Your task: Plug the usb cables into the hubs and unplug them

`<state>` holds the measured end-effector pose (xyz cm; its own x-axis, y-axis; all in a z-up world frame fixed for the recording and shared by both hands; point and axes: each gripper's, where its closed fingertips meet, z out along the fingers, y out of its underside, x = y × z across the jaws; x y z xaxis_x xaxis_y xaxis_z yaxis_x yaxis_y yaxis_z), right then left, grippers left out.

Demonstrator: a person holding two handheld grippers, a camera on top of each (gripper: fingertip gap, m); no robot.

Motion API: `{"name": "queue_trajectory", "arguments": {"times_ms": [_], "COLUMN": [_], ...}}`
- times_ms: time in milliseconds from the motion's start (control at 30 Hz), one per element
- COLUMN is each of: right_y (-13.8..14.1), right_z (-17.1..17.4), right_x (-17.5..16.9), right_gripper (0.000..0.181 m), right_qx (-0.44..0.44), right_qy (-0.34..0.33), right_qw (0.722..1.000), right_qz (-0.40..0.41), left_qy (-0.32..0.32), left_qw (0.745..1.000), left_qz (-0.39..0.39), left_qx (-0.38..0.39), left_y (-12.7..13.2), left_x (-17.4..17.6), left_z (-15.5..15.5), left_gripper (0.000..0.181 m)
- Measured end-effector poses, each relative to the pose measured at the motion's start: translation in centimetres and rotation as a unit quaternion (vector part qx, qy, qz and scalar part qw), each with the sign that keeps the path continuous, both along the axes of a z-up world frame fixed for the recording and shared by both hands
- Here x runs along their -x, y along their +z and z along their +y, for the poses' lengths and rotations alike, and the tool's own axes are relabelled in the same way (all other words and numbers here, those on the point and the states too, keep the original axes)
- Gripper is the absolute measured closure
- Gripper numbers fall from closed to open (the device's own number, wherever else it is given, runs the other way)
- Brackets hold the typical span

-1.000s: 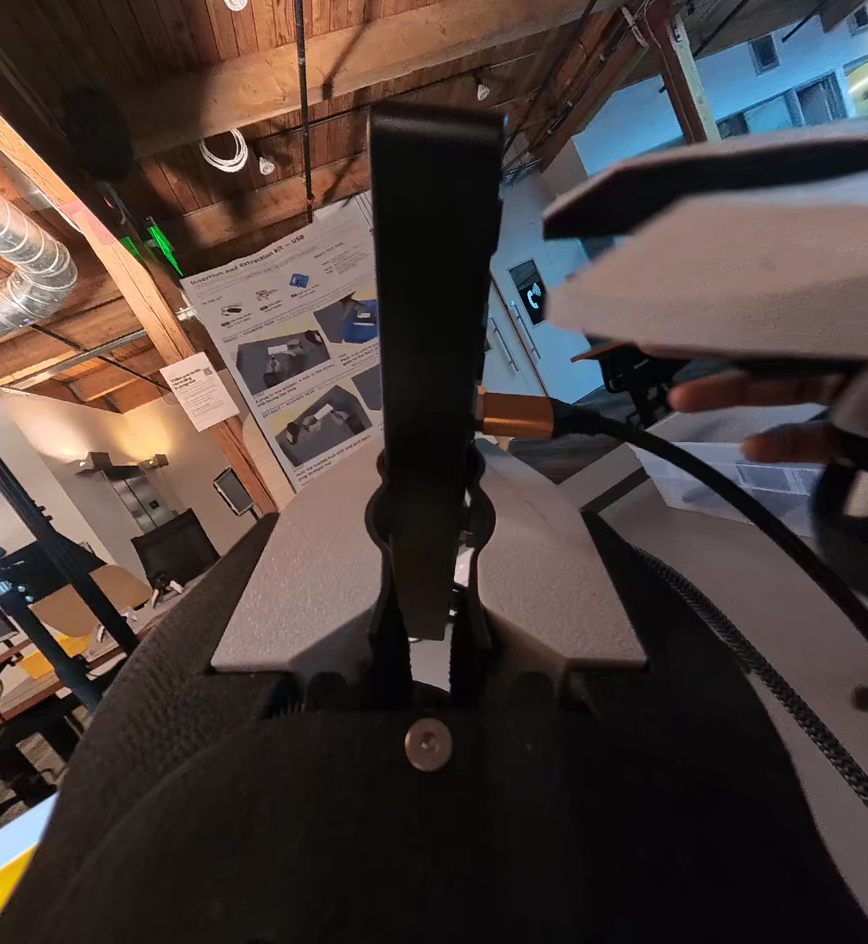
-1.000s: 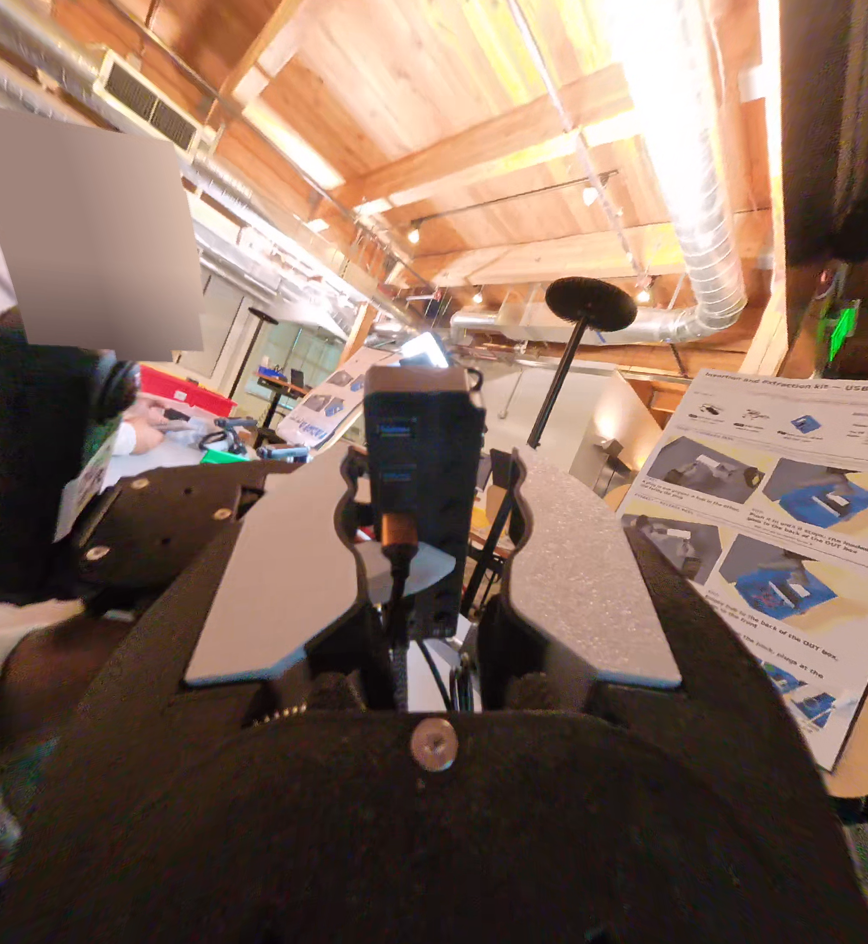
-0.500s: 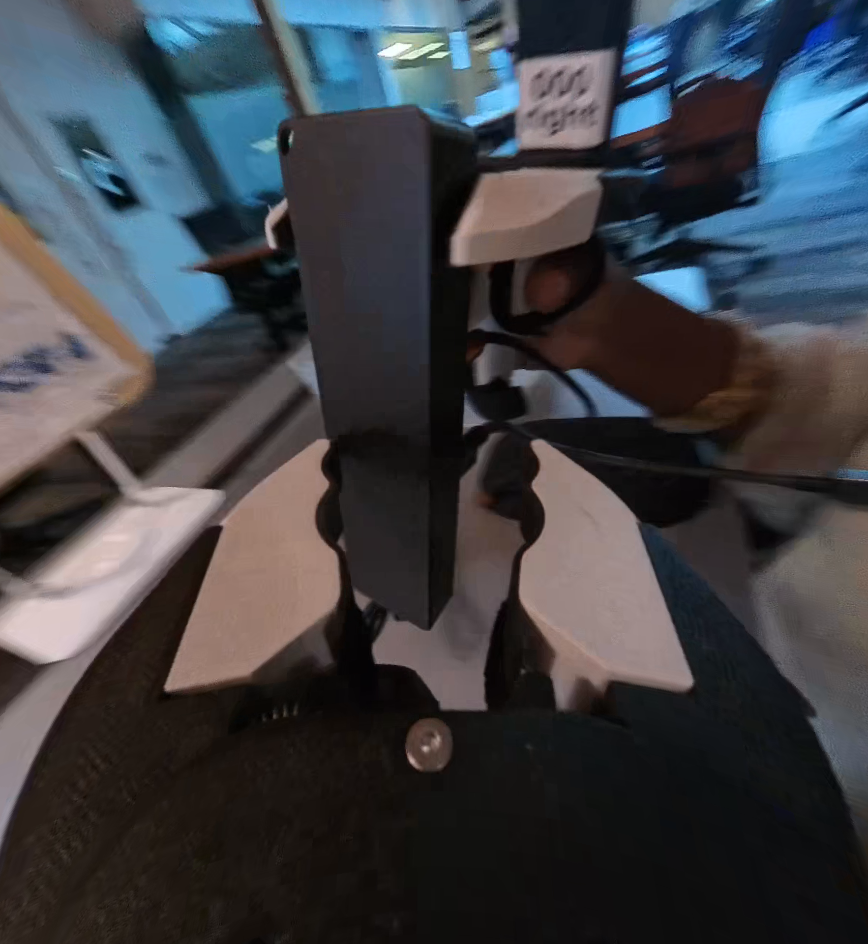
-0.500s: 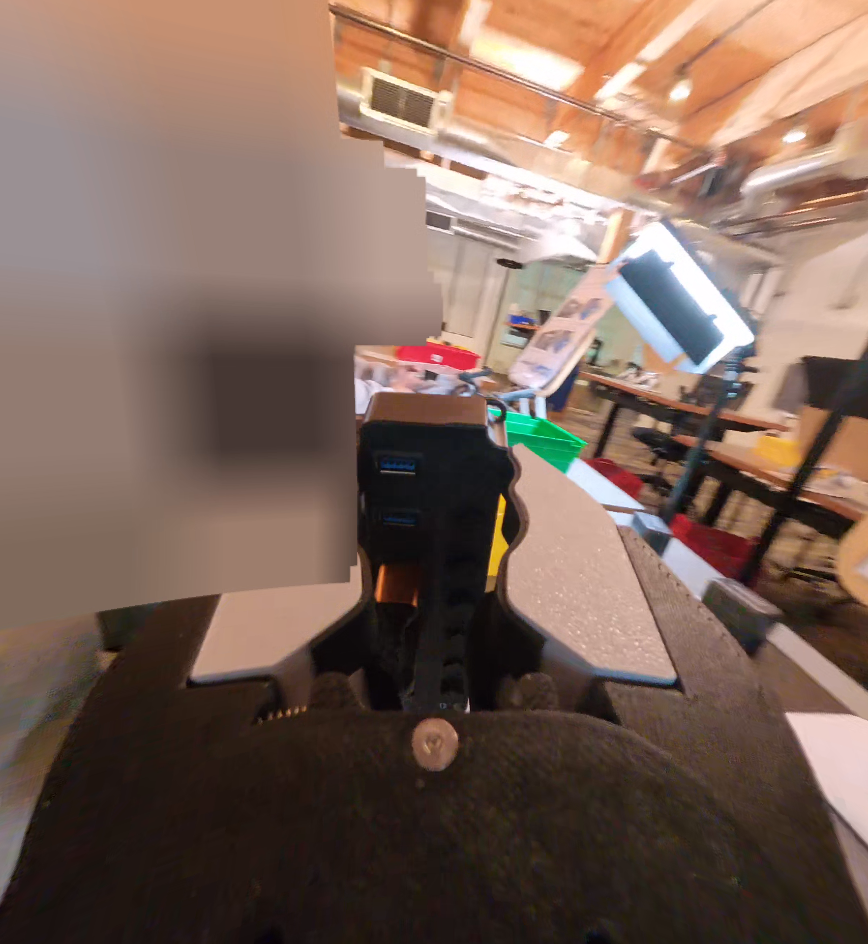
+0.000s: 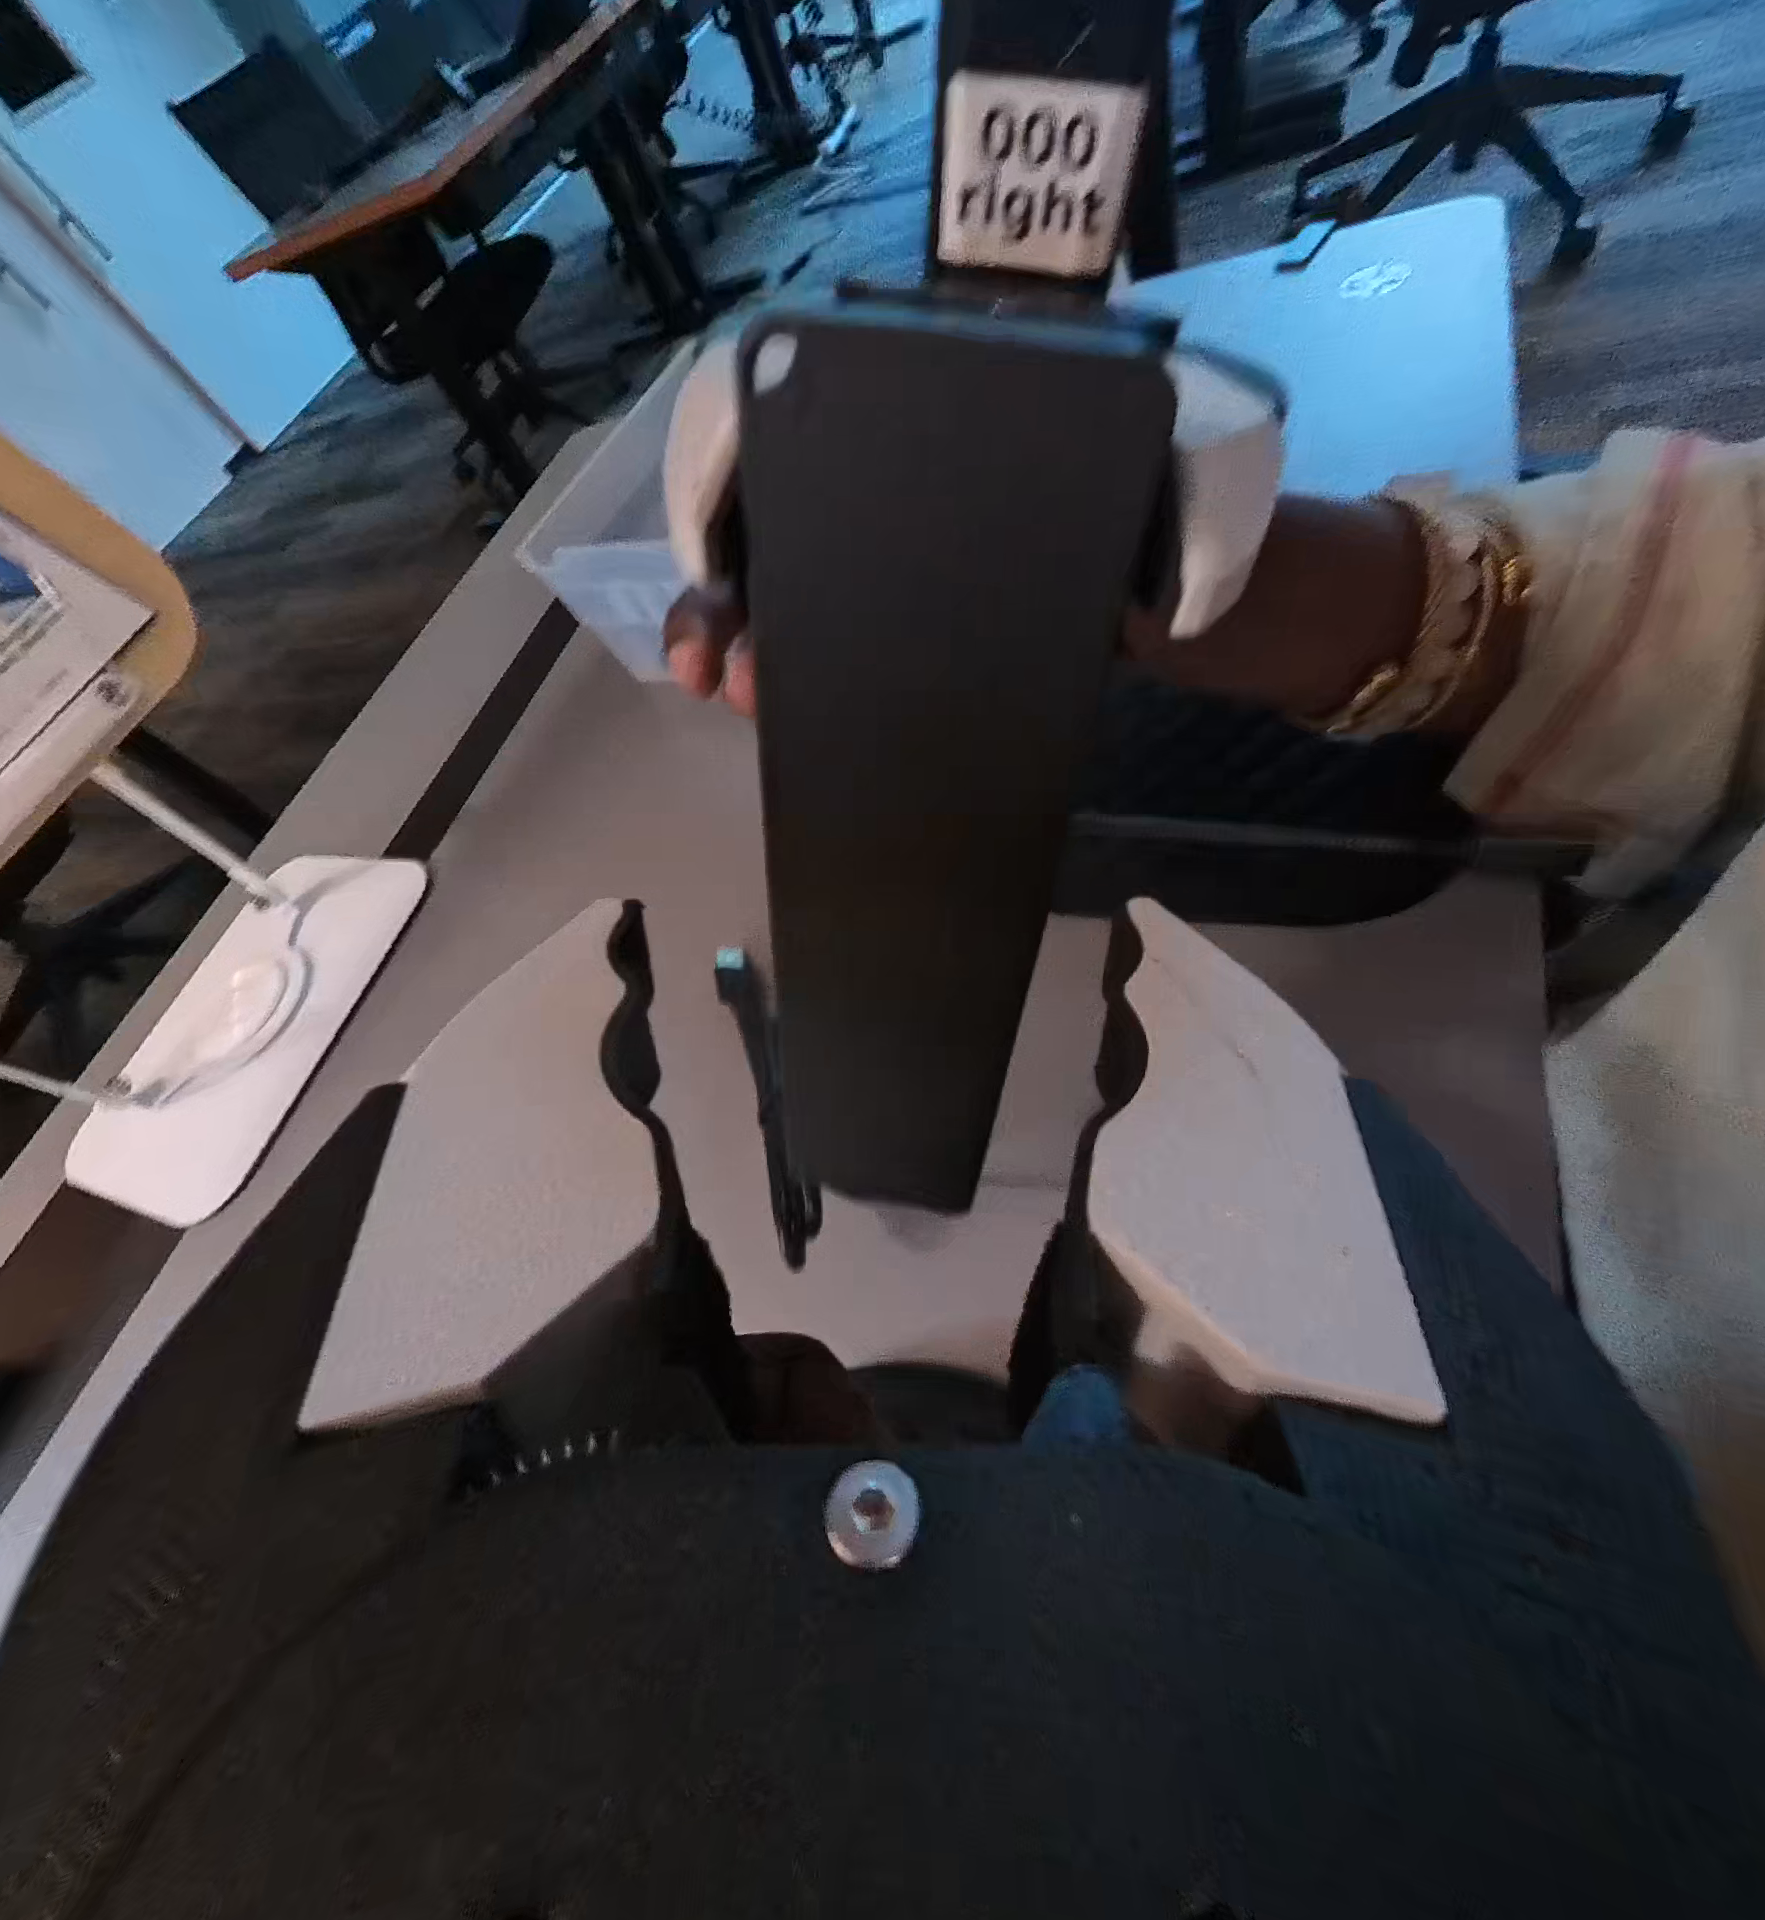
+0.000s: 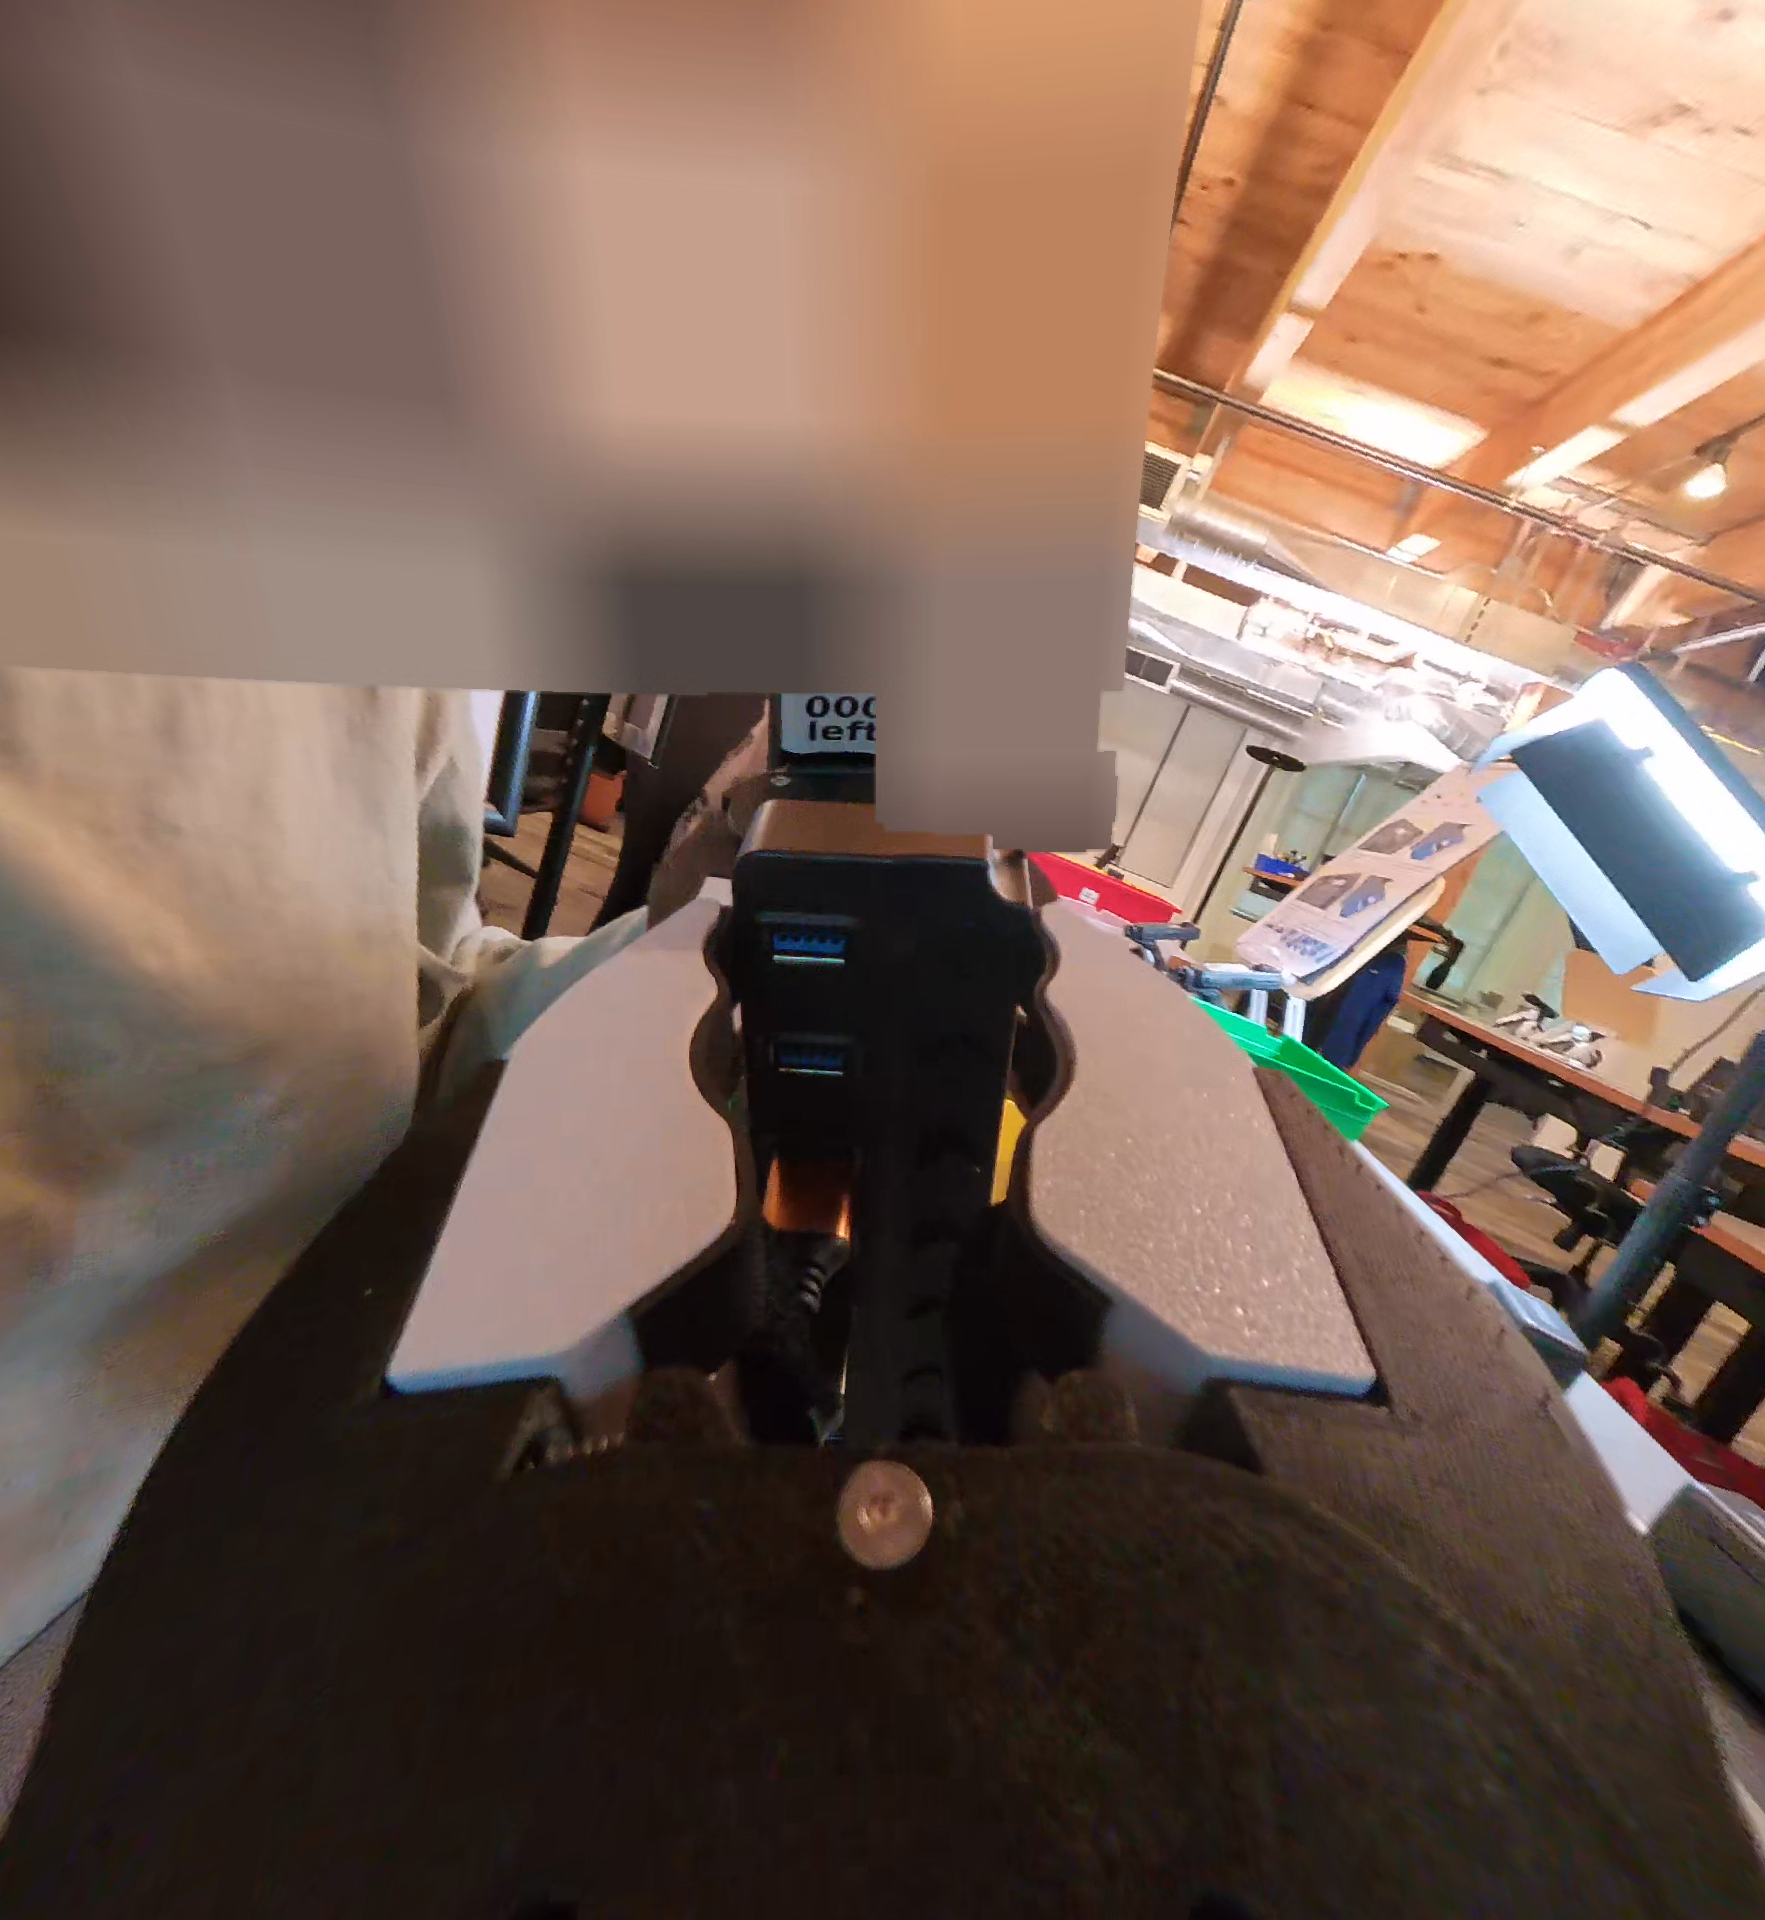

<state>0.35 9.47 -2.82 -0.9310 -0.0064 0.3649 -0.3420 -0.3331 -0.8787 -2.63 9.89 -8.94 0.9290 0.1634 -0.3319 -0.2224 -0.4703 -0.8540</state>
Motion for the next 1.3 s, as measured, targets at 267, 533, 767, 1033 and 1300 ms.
{"name": "queue_trajectory", "arguments": {"times_ms": [267,533,767,1033,1300], "right_y": [0.1,-0.2,-0.1,0.1,-0.6], "right_z": [-0.2,-0.8,-0.9,-1.5,-1.1], "right_x": [-1.3,-1.5,-1.7,-1.6,1.1], "right_gripper": [0.129,0.129,0.129,0.128,0.137], "right_qx": [0.01,0.005,0.007,-0.002,-0.029], "right_qy": [0.025,0.027,0.029,0.008,-0.125], "right_qw": [1.0,0.999,0.999,1.0,0.989], "right_qz": [0.014,0.019,0.021,0.025,-0.069], "left_qy": [-0.015,-0.027,-0.031,-0.041,-0.078], "left_qw": [0.999,0.999,0.998,0.996,0.963], "left_qz": [0.045,0.045,0.053,0.055,-0.052], "left_qx": [0.003,-0.002,-0.024,-0.063,-0.254], "left_y": [-0.4,-0.3,-0.2,0.3,0.8], "left_x": [-0.6,-1.3,-1.4,-1.5,-1.7], "left_z": [1.8,2.0,2.3,2.0,-4.5], "left_gripper": [0.11,0.111,0.116,0.117,0.118]}}
